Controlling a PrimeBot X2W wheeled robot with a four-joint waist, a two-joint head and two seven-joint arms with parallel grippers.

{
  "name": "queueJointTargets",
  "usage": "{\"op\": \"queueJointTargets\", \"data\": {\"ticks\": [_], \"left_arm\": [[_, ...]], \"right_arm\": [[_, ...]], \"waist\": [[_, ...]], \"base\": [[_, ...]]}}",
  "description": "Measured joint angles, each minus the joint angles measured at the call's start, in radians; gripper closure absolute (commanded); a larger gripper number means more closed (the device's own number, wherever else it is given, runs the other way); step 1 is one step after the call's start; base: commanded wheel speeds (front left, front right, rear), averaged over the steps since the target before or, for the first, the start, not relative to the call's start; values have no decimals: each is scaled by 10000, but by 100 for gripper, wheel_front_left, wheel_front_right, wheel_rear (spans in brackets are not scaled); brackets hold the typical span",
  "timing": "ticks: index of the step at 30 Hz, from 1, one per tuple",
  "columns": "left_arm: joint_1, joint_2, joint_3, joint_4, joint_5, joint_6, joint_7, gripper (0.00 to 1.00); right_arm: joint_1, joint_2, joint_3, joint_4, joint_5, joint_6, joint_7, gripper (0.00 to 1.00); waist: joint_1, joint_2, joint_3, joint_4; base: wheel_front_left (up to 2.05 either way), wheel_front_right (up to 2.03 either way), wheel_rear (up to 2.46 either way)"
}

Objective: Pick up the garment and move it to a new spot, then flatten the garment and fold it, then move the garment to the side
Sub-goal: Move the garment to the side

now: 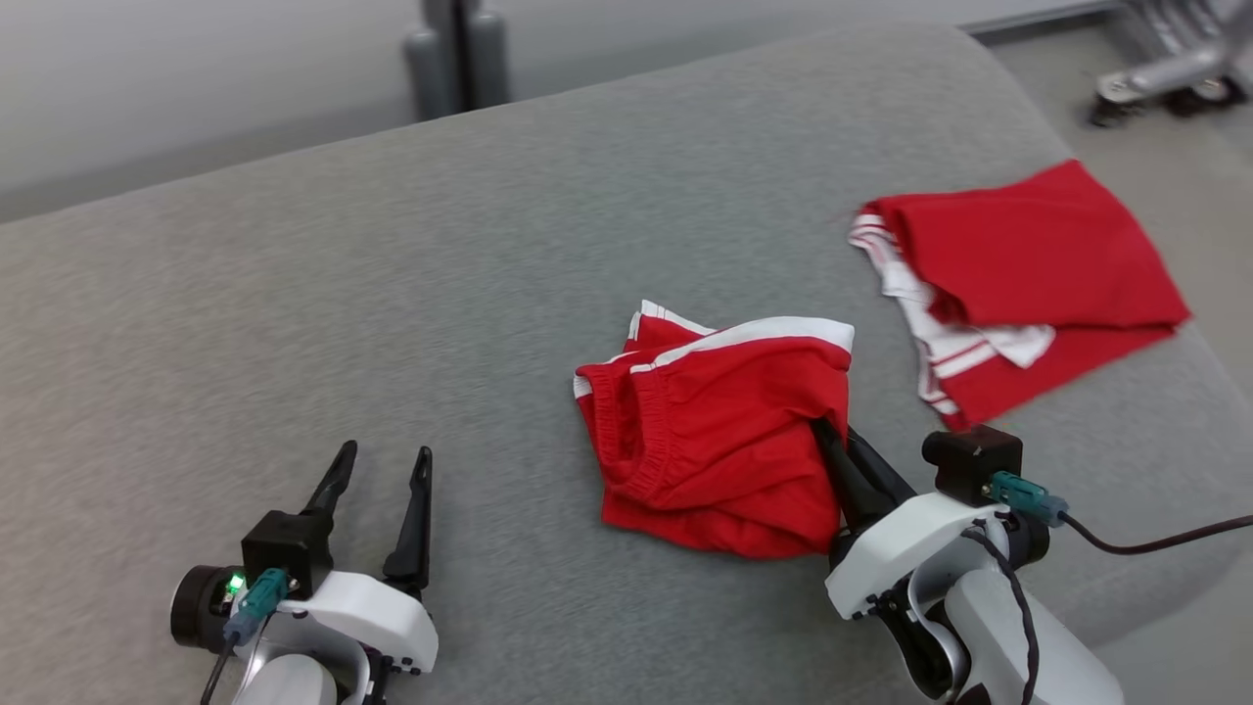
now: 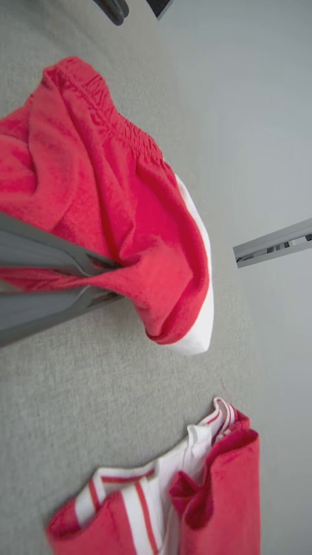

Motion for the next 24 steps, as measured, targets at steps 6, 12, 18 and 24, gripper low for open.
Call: {"op": "queueJointTargets", "data": {"ticks": [6, 12, 18, 24], "left_arm": [[-175, -15, -107, -50, 259, -90, 0, 0], [-349, -12, -104, -79, 378, -226, 0, 0], [-508, -6, -100, -84, 497, -313, -4, 0], [-637, 0, -50, -75, 535, -374, -29, 0]], "right_arm": [[-70, -12, -412, -130, -481, 2, 0, 100], [-703, -163, -936, -88, -1185, 2, 0, 100], [-2020, -1083, -1400, 734, -2128, 2, 0, 100], [-3259, -2591, -1923, 2255, -3419, 4, 178, 100]], "waist": [[0, 0, 249, -949], [0, 0, 681, -972], [0, 0, 908, -421], [0, 0, 1123, 307]], "base": [[0, 0, 0], [0, 0, 0], [0, 0, 0], [0, 0, 0]]}}
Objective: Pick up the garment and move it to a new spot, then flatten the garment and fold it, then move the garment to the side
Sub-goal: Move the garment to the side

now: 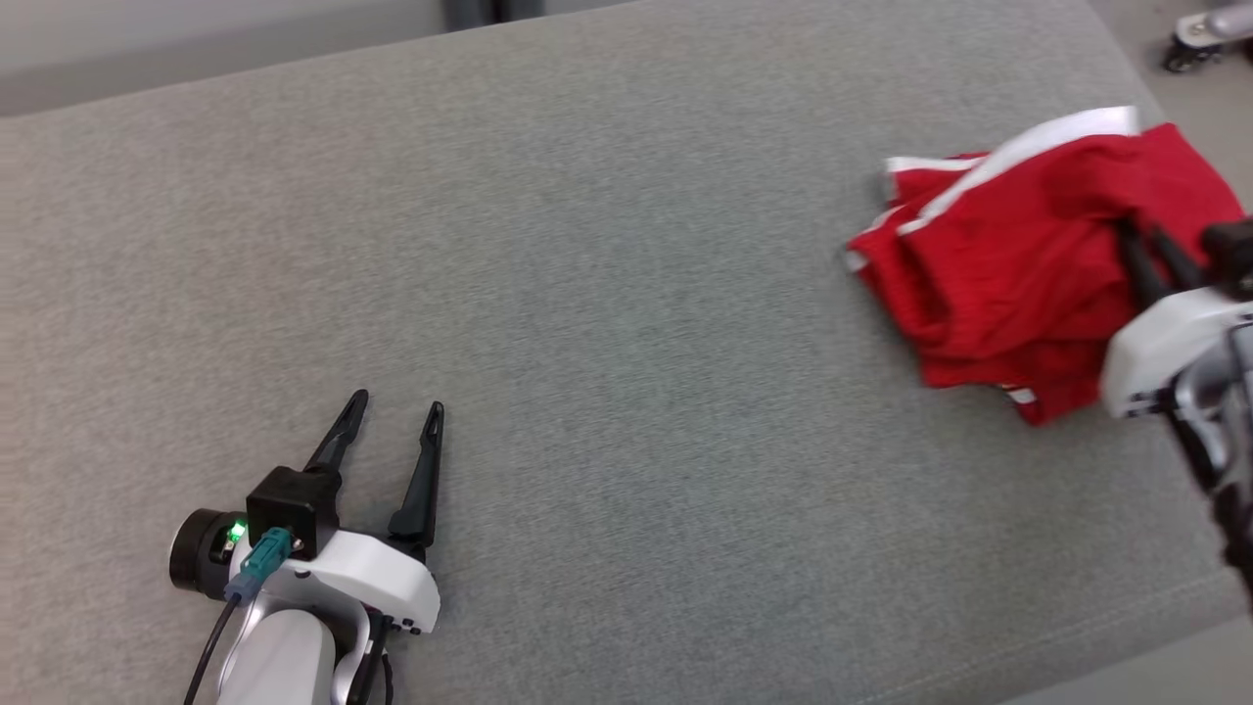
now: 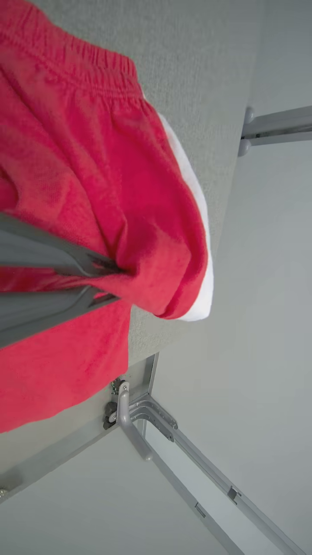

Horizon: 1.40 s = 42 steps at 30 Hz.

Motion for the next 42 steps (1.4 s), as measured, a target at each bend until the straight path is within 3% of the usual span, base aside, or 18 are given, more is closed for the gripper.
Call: {"op": "queueJointTargets", "data": {"ticks": [4, 10, 12, 13, 20, 25, 32, 42], "left_arm": [[-58, -10, 44, 44, 21, -23, 0, 0], [-74, 6, 176, 61, 58, -42, -2, 0], [-77, 6, 196, 84, 63, -54, 0, 0], [-77, 6, 209, 100, 67, -54, 0, 0], [2, 12, 303, 157, 54, -50, 2, 0], [51, 10, 362, 134, -25, 54, 2, 0], [305, 2, 372, 295, -226, 128, 2, 0], [546, -6, 374, 458, -458, 314, 2, 0]], "right_arm": [[-451, -802, -522, 920, -631, -2, 84, 100], [-877, -1076, -1551, 1873, -1241, 0, 58, 100], [-924, -1208, -2157, 2090, -1837, 0, -8, 58], [-952, -1210, -2431, 2151, -1954, -2, -17, 0], [-818, -711, -3657, 1522, -2823, -2, -125, 0], [-304, 502, -3950, -173, -2911, -2, -140, 0], [1063, 1641, -3202, -1770, -2249, -2, -150, 0], [2499, 2366, -2182, -2424, -1352, -2, -151, 0]], "waist": [[0, 0, 116, 500], [0, 0, 233, 937], [0, 0, 217, 1002], [0, 0, 191, 1009], [0, 0, -81, 993], [0, 0, -317, 992], [0, 0, -682, 1230], [0, 0, -1125, 1895]], "base": [[0, 0, 0], [0, 0, 0], [0, 0, 0], [0, 0, 0], [0, 0, 0], [0, 0, 0], [0, 0, 0], [0, 0, 0]]}}
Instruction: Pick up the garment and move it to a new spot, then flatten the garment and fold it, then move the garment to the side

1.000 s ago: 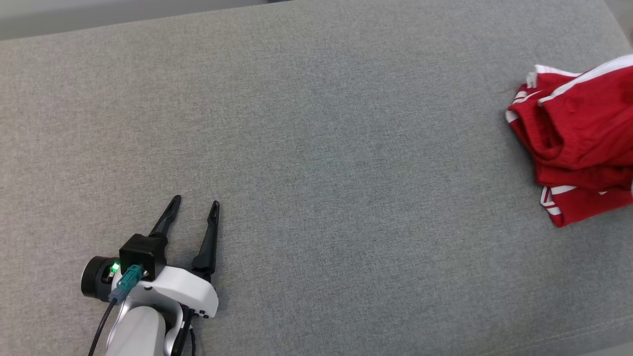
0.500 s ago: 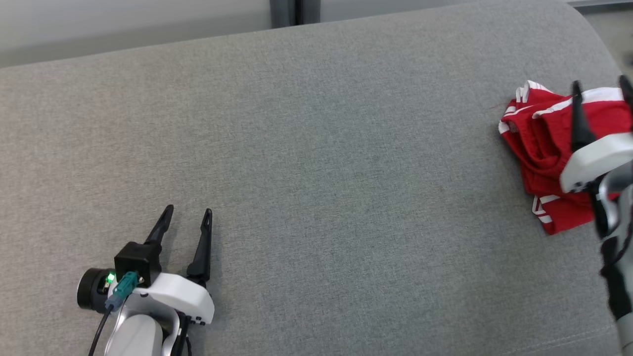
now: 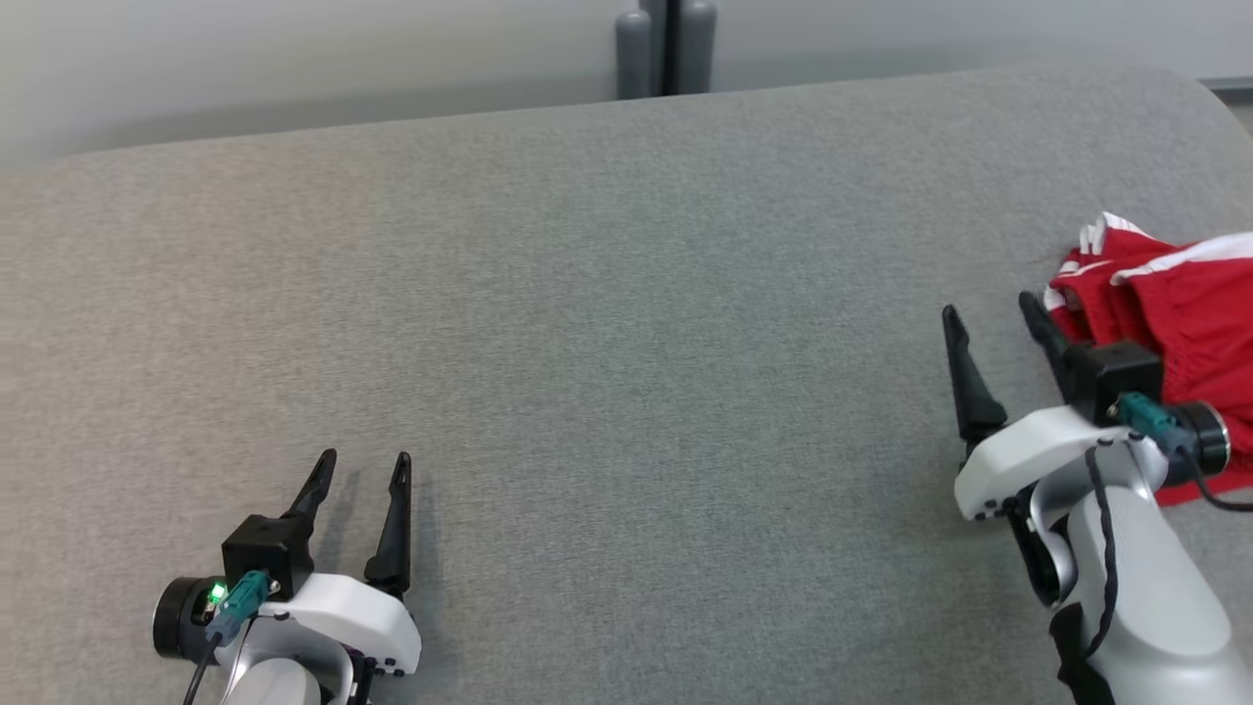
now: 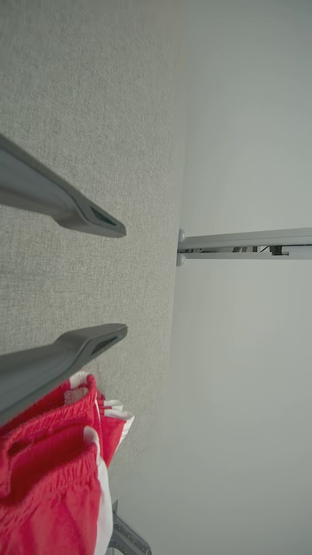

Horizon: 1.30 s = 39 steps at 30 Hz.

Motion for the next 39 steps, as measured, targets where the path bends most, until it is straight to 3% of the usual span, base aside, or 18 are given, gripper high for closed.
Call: {"op": "queueJointTargets", "data": {"ticks": [16, 27, 39], "left_arm": [[599, 4, 299, 178, -182, 251, 0, 0], [1110, 13, 610, 44, -351, 456, 0, 0], [1359, 6, 784, -69, -541, 500, 0, 0]], "right_arm": [[1431, 221, 750, -261, 1005, 0, 0, 0], [2073, 221, 1162, -514, 1741, 0, 2, 0], [2249, 219, 1290, -696, 1893, 0, 0, 0]], "waist": [[0, 0, -990, 701], [0, 0, -1826, 719], [0, 0, -1994, 568]], "base": [[0, 0, 0], [0, 0, 0], [0, 0, 0]]}}
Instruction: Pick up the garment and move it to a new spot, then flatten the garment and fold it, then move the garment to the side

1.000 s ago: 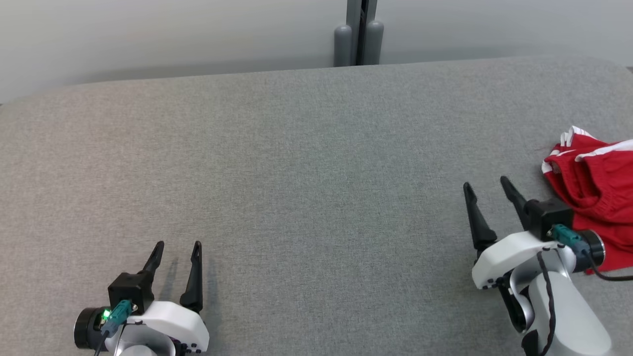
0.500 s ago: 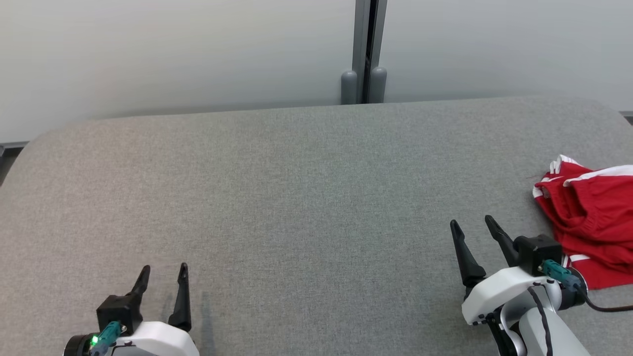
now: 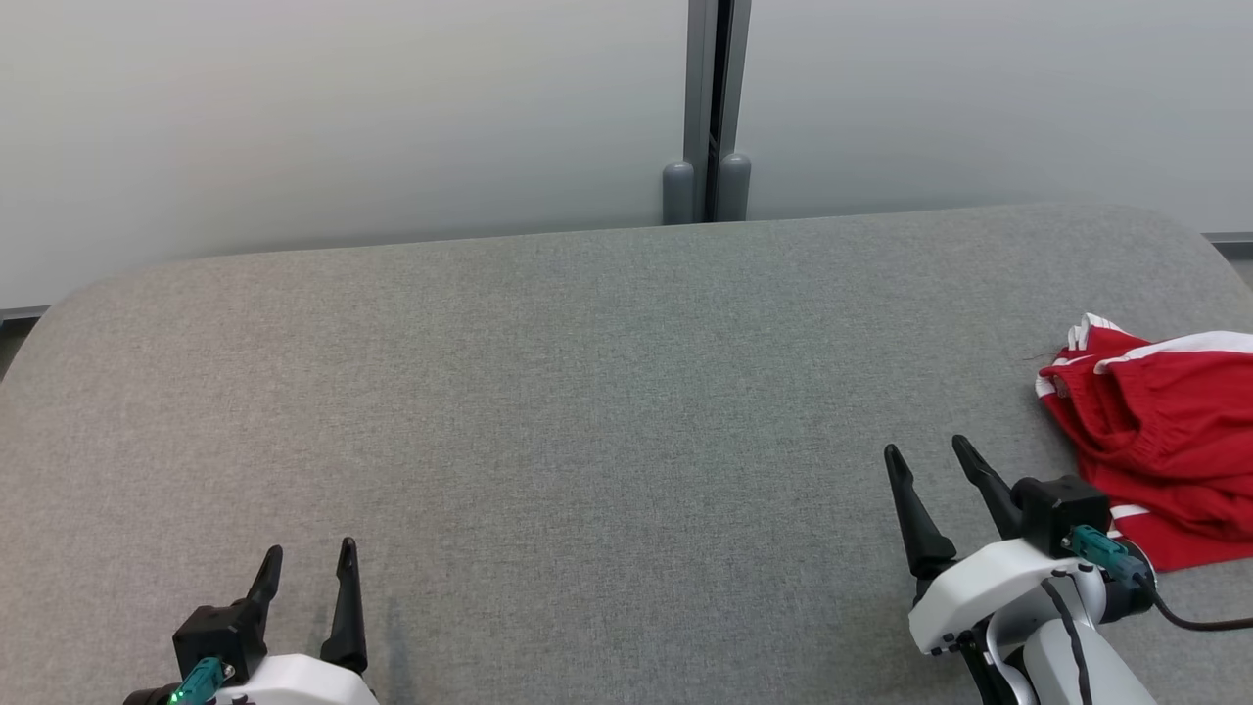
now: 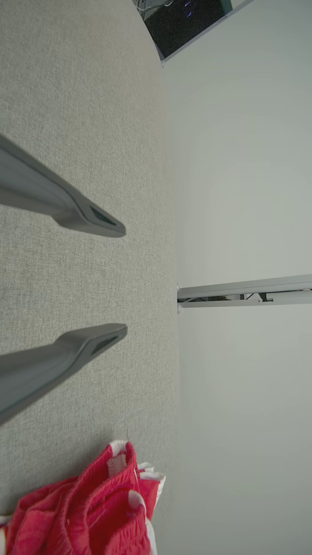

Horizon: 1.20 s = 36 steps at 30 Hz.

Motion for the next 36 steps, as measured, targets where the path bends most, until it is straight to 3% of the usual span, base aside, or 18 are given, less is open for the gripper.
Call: {"op": "queueJointTargets", "data": {"ticks": [19, 36], "left_arm": [[7, 0, 190, -23, 82, 0, 0, 0], [6, -2, 155, 13, 100, 56, 0, 0]], "right_arm": [[263, 4, -345, -314, -709, 0, 0, 0], [366, 4, -198, -441, -506, 0, 2, 0]], "waist": [[0, 0, 63, -173], [0, 0, 129, -179]], "base": [[0, 0, 0], [0, 0, 0]]}}
